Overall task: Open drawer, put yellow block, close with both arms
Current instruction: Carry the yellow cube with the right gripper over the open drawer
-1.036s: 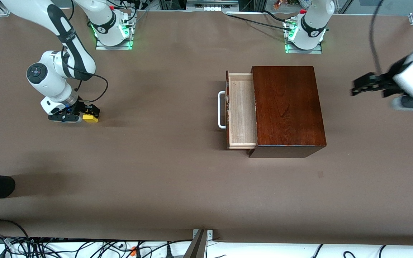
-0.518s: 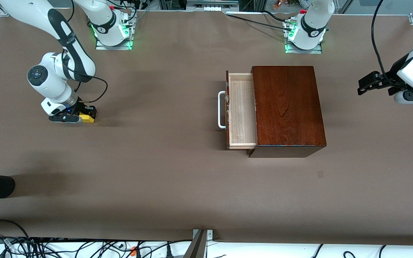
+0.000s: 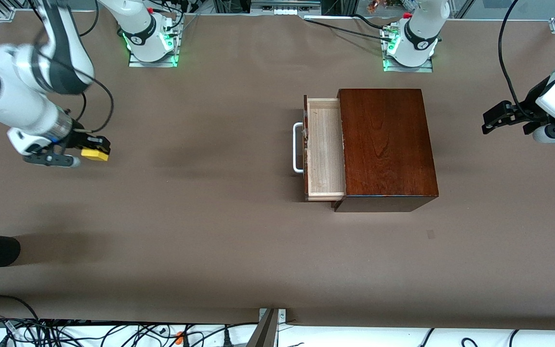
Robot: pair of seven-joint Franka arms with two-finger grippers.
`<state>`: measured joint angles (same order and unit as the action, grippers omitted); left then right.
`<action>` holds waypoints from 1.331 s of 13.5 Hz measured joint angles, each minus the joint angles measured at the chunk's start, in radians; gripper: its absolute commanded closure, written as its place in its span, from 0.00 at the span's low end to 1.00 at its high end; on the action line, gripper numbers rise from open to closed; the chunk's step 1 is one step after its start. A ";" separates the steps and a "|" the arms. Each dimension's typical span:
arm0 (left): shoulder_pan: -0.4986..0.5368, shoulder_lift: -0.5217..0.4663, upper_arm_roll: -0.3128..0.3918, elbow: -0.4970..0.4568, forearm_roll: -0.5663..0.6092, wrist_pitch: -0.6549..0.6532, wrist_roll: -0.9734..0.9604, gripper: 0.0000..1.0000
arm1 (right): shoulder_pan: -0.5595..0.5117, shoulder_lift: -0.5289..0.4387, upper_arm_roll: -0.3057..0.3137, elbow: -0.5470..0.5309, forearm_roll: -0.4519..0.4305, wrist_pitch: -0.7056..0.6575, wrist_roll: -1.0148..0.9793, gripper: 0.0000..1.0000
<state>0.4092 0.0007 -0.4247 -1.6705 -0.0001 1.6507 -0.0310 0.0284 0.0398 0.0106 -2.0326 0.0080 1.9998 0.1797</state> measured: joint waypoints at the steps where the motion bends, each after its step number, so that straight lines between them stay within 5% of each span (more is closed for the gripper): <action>1: 0.001 0.000 0.002 0.001 0.000 0.000 0.000 0.00 | 0.005 -0.002 0.035 0.080 0.002 -0.088 0.087 1.00; 4: 0.005 0.000 0.007 0.008 0.000 0.005 0.000 0.00 | 0.080 0.022 0.104 0.212 0.013 -0.205 0.407 1.00; 8: 0.011 0.014 0.008 0.024 0.000 0.011 0.000 0.00 | 0.337 0.116 0.131 0.341 0.053 -0.206 0.954 1.00; 13: 0.012 0.030 0.009 0.038 0.000 0.012 0.000 0.00 | 0.611 0.363 0.133 0.616 0.078 -0.190 1.586 1.00; 18: 0.012 0.038 0.009 0.042 0.000 0.012 0.000 0.00 | 0.795 0.597 0.128 0.860 0.044 -0.142 1.955 1.00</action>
<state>0.4214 0.0391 -0.4156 -1.6290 -0.0001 1.6630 -0.0310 0.8233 0.6364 0.1386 -1.1723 0.0525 1.8576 2.1351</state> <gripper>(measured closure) 0.000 0.445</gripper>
